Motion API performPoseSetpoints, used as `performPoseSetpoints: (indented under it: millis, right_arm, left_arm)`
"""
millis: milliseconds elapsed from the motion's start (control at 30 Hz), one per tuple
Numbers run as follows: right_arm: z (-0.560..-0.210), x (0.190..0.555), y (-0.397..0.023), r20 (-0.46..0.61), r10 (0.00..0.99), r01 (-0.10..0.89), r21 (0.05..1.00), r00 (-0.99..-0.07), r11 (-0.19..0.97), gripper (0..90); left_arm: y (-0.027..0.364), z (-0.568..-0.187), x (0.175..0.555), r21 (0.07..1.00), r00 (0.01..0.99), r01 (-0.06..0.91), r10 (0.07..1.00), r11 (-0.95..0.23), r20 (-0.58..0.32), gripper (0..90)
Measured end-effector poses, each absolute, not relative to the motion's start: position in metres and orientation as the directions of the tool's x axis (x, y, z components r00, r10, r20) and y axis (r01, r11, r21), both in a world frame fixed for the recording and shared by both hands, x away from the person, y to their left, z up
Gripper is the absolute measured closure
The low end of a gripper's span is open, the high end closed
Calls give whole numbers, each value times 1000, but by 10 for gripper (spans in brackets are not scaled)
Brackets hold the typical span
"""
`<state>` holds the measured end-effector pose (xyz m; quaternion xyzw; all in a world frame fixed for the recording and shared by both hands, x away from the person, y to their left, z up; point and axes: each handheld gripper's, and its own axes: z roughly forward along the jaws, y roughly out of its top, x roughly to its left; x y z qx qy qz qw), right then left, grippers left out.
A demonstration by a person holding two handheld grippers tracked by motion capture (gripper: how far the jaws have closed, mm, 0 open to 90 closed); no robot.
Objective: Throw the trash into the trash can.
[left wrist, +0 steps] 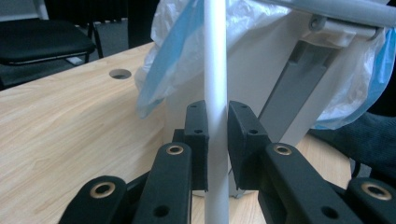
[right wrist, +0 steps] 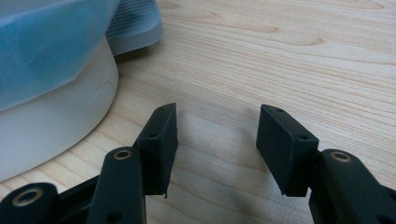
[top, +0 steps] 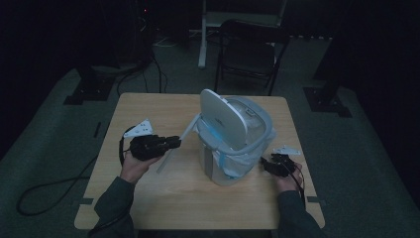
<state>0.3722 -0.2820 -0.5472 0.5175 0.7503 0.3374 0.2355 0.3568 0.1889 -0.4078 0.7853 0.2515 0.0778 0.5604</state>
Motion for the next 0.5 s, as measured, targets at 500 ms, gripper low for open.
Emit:
performPoseSetpoints:
  millis: [500]
  right_arm:
    - [-547,372,-282,-6,935,617,750,-354,238,471]
  left_arm:
    - [173,-409,362,896,875,318,459,-311,-151,798]
